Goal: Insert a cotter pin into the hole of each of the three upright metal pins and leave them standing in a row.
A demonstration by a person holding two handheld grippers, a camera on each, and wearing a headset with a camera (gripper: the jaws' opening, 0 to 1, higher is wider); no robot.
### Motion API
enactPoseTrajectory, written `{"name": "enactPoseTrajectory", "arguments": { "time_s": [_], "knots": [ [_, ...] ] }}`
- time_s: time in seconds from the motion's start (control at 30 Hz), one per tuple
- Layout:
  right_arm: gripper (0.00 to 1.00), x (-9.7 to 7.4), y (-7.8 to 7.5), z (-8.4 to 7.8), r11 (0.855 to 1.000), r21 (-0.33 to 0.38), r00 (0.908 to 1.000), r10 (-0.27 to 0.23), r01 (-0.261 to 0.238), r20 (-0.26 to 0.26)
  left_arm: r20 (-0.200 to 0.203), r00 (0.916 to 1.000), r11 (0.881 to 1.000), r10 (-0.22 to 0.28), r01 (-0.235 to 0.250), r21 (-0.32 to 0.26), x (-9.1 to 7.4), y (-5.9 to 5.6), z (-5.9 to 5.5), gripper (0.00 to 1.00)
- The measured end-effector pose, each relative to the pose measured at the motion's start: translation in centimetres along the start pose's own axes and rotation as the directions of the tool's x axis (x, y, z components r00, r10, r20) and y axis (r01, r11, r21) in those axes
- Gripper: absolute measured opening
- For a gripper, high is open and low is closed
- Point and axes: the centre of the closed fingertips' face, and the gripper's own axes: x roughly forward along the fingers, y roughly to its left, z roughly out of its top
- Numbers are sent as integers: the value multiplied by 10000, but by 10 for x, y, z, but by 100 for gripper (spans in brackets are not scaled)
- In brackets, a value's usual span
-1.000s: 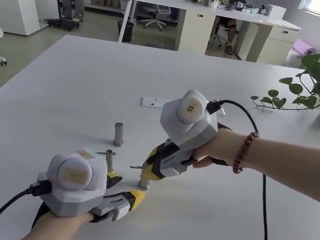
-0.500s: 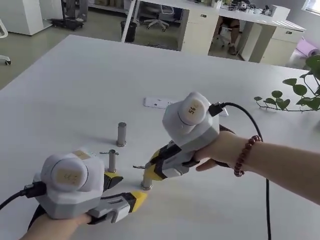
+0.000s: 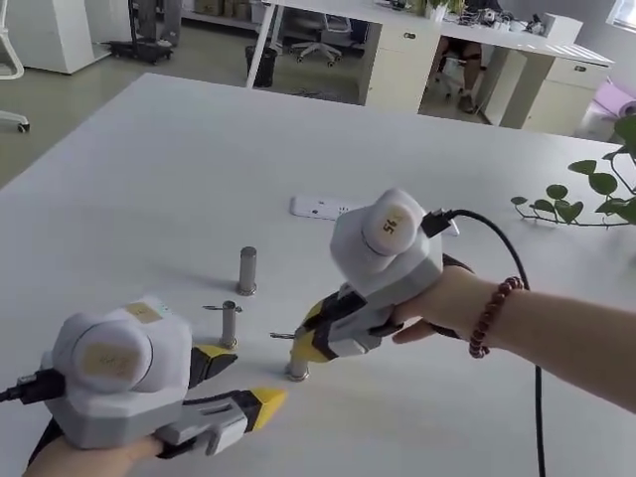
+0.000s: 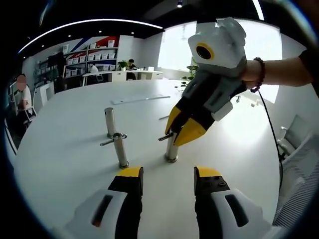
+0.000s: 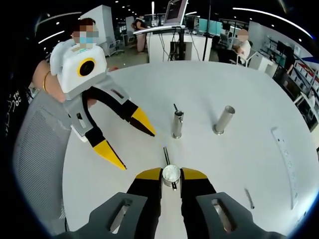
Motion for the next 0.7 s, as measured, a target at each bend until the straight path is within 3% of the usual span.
{"name": "enactPoseTrajectory", "arguments": {
  "time_s": [0.13,0.7],
  "knots": [
    [8,-2,-7,-1,10000,-74,10000,-56,56,-74,94,9999,9994,52,-55,355,-8,3,3,40],
    [8,-3,-21,2,9994,-339,9999,-61,57,-118,184,9998,9993,107,-114,360,-24,6,4,41]
  ]
}}
